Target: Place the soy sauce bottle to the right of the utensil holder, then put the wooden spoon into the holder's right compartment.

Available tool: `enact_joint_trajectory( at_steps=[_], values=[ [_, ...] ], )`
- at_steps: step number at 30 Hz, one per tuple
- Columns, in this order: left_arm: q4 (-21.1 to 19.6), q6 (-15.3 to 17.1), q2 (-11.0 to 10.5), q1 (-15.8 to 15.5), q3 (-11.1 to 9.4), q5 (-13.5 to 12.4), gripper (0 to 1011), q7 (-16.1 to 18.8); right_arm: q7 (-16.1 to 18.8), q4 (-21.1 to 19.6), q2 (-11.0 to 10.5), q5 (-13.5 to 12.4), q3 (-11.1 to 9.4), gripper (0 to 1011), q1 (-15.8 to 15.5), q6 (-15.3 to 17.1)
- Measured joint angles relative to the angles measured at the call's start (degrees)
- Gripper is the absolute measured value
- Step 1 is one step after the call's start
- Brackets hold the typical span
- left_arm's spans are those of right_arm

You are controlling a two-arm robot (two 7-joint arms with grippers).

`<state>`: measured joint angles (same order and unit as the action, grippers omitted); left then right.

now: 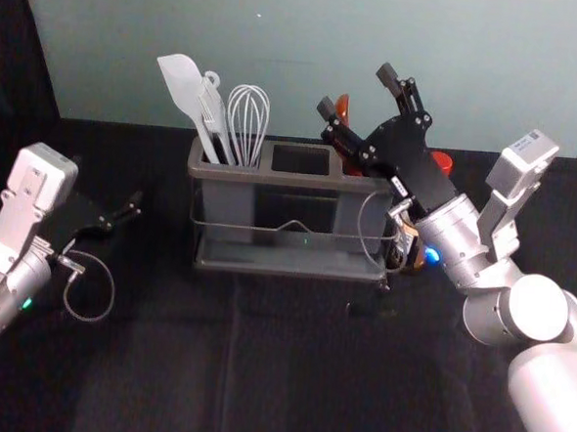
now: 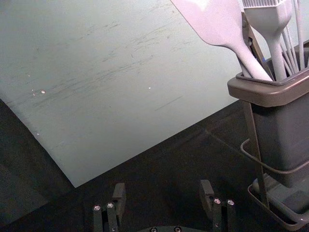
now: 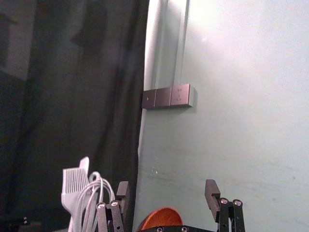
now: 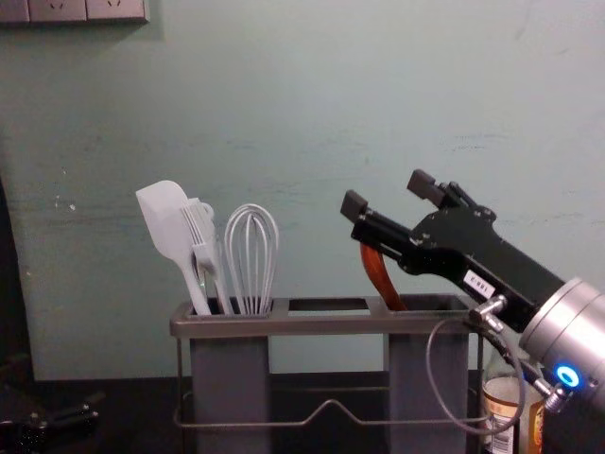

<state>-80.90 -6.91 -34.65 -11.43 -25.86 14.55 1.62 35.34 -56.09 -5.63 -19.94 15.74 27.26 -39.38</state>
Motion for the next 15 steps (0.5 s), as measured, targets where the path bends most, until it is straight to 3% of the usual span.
enact_joint_trajectory(
  at_steps=[7, 15],
  values=[
    [0.00, 0.00, 0.00, 0.00, 0.00, 0.00, 1005, 0.00, -1.30, -7.04, -1.93, 0.22, -0.55, 1003, -2.66, 2.21],
    [0.00, 0.00, 0.00, 0.00, 0.00, 0.00, 1005, 0.00, -5.19, -16.59, -4.72, 0.64, -3.56, 1003, -7.07, 3.84]
  ],
)
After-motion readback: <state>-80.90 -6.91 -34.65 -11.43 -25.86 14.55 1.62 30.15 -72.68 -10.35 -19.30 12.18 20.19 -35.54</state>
